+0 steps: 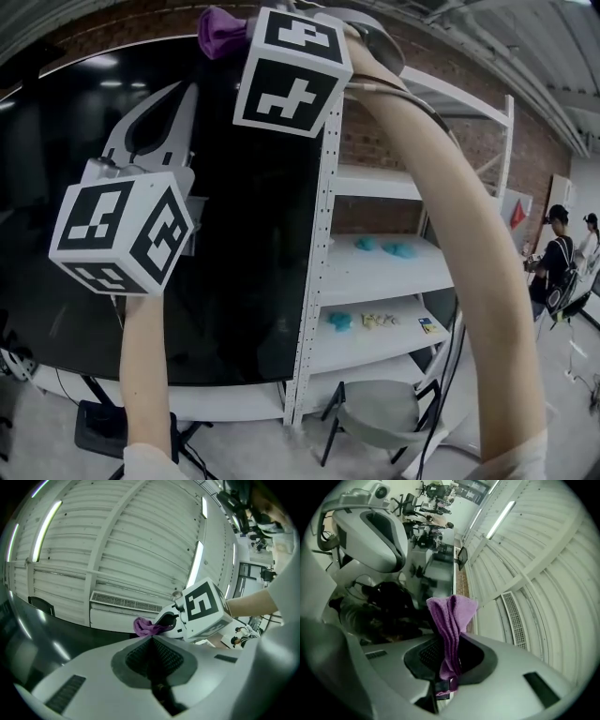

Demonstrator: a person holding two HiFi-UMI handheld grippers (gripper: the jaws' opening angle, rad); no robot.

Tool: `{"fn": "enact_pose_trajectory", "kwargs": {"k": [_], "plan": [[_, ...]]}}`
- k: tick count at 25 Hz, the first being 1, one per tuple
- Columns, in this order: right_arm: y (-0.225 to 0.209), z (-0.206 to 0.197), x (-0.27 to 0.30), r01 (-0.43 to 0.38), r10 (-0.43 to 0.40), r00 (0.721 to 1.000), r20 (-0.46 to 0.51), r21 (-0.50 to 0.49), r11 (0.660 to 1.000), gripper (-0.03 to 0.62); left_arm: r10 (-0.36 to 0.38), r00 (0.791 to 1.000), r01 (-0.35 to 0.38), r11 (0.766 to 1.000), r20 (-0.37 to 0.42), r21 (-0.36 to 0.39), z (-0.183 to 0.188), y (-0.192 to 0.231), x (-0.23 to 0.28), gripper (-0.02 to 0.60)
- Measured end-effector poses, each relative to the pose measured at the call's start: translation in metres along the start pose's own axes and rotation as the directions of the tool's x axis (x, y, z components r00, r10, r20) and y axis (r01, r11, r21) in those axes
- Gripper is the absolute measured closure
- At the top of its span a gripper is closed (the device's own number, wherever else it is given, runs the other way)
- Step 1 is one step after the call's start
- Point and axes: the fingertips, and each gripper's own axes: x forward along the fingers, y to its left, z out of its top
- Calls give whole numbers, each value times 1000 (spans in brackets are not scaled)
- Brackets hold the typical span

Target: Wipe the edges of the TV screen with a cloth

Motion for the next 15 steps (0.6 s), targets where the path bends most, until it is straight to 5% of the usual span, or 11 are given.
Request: {"fn": "enact_pose_trajectory", "kwargs": {"k": [5, 15], "plan": [[0, -21, -7, 32, -34, 999, -20, -62, 998, 531, -16, 1000, 16, 1000, -5, -10, -10, -13, 11, 566], [-3, -74, -26, 143, -141, 990, -29, 68, 987, 531, -47, 998, 47, 999, -50, 7, -34, -48, 22, 566]]}}
